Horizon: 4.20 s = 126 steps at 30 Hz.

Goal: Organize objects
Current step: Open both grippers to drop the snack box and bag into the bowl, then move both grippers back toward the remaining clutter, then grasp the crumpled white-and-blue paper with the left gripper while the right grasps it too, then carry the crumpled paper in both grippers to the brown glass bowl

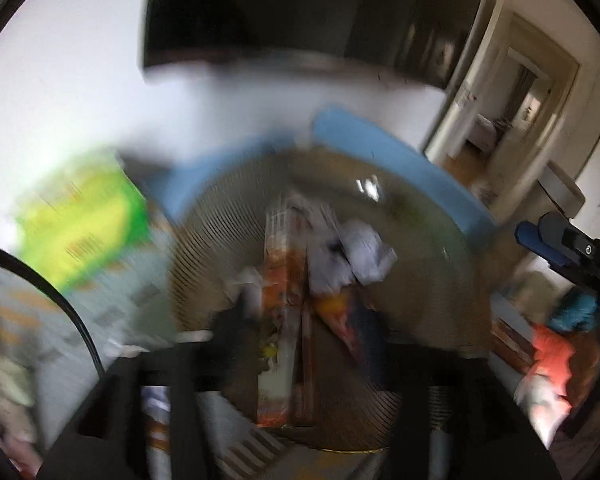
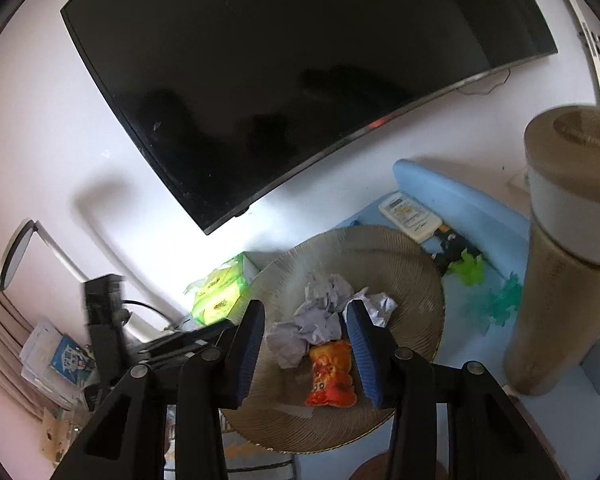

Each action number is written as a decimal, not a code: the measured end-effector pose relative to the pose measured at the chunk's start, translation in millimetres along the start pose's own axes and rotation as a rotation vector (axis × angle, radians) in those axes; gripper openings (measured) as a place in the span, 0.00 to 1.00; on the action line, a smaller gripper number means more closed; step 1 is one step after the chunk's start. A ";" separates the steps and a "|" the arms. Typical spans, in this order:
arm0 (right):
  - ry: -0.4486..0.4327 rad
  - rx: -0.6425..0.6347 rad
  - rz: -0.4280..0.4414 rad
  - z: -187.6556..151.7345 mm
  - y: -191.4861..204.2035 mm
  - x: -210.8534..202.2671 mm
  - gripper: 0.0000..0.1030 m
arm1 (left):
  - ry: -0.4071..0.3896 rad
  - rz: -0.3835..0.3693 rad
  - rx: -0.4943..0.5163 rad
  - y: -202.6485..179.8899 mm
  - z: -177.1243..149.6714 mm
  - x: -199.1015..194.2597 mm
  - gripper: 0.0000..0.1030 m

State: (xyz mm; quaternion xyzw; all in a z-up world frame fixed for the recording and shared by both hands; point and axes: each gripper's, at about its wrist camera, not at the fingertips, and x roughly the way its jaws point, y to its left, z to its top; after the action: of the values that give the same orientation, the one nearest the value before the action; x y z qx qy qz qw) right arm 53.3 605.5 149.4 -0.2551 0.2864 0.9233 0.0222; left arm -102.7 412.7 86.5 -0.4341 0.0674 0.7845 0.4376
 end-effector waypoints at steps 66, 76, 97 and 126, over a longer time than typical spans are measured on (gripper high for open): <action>0.429 -0.549 -0.083 -240.0 233.3 159.5 1.00 | -0.035 0.640 -0.317 246.3 -270.0 -212.5 1.00; 0.420 -0.627 -0.150 -233.5 260.2 208.5 1.00 | -0.040 0.643 -0.398 265.2 -256.2 -201.3 1.00; 0.383 -0.659 -0.088 -237.8 281.0 209.8 0.44 | -0.128 0.625 -0.430 265.9 -261.2 -218.4 0.34; 0.245 -0.576 0.055 -202.1 298.8 109.3 0.44 | -0.282 0.725 -0.380 199.3 -239.1 -296.8 0.35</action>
State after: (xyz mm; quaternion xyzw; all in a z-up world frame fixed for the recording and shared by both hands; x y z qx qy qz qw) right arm -4.9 235.3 108.5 -0.3525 0.0206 0.9290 -0.1108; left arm -31.1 -11.1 104.7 -0.3436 0.0096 0.9377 0.0508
